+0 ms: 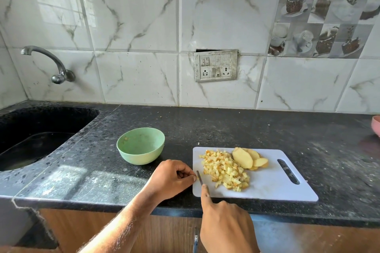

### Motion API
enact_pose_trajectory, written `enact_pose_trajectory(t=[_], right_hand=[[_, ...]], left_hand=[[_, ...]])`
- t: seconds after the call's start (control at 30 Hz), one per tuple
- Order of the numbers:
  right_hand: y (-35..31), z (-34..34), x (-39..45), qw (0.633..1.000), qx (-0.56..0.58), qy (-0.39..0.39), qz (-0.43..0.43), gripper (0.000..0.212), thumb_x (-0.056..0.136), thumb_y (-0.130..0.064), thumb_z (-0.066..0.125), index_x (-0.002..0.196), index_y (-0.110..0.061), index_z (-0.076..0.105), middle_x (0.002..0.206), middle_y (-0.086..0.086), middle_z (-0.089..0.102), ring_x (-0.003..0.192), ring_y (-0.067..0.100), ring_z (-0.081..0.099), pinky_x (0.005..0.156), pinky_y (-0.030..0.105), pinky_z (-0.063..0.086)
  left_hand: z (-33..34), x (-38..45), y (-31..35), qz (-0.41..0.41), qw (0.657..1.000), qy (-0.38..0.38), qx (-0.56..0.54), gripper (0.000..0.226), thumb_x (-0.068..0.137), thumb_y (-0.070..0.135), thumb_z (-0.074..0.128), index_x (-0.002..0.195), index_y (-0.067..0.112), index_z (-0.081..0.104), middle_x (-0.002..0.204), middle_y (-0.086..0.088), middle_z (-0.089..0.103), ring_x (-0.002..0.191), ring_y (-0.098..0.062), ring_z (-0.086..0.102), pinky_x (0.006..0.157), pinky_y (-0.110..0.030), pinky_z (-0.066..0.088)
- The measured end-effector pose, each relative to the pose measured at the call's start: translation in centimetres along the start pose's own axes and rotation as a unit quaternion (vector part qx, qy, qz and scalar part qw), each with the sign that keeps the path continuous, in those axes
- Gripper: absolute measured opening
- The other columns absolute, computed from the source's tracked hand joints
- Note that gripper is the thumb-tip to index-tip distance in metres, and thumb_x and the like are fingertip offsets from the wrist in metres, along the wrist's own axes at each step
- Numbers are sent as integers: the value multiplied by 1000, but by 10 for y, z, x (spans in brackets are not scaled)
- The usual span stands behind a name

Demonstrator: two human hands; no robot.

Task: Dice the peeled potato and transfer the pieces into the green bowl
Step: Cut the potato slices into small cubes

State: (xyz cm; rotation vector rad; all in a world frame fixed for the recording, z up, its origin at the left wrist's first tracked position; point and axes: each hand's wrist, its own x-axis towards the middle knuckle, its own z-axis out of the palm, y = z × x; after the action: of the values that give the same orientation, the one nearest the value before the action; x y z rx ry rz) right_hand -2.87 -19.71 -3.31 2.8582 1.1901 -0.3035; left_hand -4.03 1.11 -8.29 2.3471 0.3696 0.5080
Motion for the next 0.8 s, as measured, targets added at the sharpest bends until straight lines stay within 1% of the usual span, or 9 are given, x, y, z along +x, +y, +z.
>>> enact_pose_trajectory(t=[0.1, 0.23, 0.4, 0.43, 0.5, 0.57, 0.6, 0.7, 0.8], right_hand=[[2, 2, 2, 1000, -2, -14, -9, 84, 100, -18, 46, 165, -23, -8, 123, 15, 66, 103, 28, 64, 78, 36, 42], [8, -3, -2, 999, -6, -48, -17, 88, 101, -20, 50, 164, -28, -9, 133, 18, 63, 123, 30, 60, 100, 39, 47], [25, 5, -20, 999, -10, 25, -35, 76, 104, -31, 41, 162, -43, -8, 135, 13, 62, 124, 26, 59, 104, 34, 46], [32, 7, -21, 998, -14, 47, -33, 77, 103, -32, 40, 161, -46, -8, 129, 10, 64, 116, 25, 62, 99, 32, 49], [48, 12, -17, 993, -1, 107, -40, 74, 103, -33, 37, 161, -49, -7, 95, -1, 66, 80, 15, 62, 71, 27, 50], [65, 11, -10, 979, 31, 190, -62, 68, 104, -36, 32, 159, -55, -3, 67, -7, 55, 54, 10, 46, 49, 18, 33], [76, 8, -4, 970, 50, 226, -71, 67, 105, -36, 35, 157, -59, -1, 57, -8, 47, 48, 12, 42, 43, 21, 31], [121, 4, 20, 939, 134, 307, -83, 69, 100, -25, 59, 153, -58, 28, 43, -6, 30, 42, 14, 39, 38, 24, 22], [159, 3, 47, 915, 234, 323, -57, 60, 102, -25, 57, 145, -63, 41, 49, -6, 42, 41, 12, 38, 43, 29, 28]], left_hand=[[1, 0, 0, -6, 1000, 0, -1, 3, 86, 31, 83, 83, 31, 83, 79, 23, 74, 68, -4, 68, 61, -20, 53], [1, 0, 2, -18, 1000, 4, 4, 4, 85, 35, 84, 82, 32, 82, 76, 23, 74, 66, -1, 66, 59, -16, 50], [0, 0, 7, -28, 1000, 2, 2, 5, 86, 35, 84, 83, 30, 83, 76, 20, 75, 64, -3, 65, 57, -16, 49], [0, -1, 7, -30, 1000, 2, 3, 5, 86, 35, 84, 84, 30, 83, 76, 19, 75, 65, -4, 65, 57, -16, 49], [0, -1, 6, -33, 999, 2, 2, 6, 86, 35, 84, 85, 30, 83, 76, 20, 75, 68, -6, 67, 59, -18, 51], [0, -1, 6, -36, 999, 1, 1, 6, 86, 36, 84, 85, 30, 83, 77, 21, 75, 70, -8, 68, 60, -19, 52], [0, -1, 6, -34, 999, 1, 3, 7, 86, 37, 84, 85, 30, 83, 77, 21, 75, 70, -8, 68, 59, -19, 51], [0, -1, 7, -34, 999, 0, 3, 7, 85, 38, 84, 85, 30, 83, 77, 21, 75, 65, -4, 64, 59, -19, 50], [1, 0, 6, -35, 999, 0, 5, 7, 86, 37, 84, 85, 31, 83, 77, 21, 75, 64, -2, 63, 58, -18, 50]])
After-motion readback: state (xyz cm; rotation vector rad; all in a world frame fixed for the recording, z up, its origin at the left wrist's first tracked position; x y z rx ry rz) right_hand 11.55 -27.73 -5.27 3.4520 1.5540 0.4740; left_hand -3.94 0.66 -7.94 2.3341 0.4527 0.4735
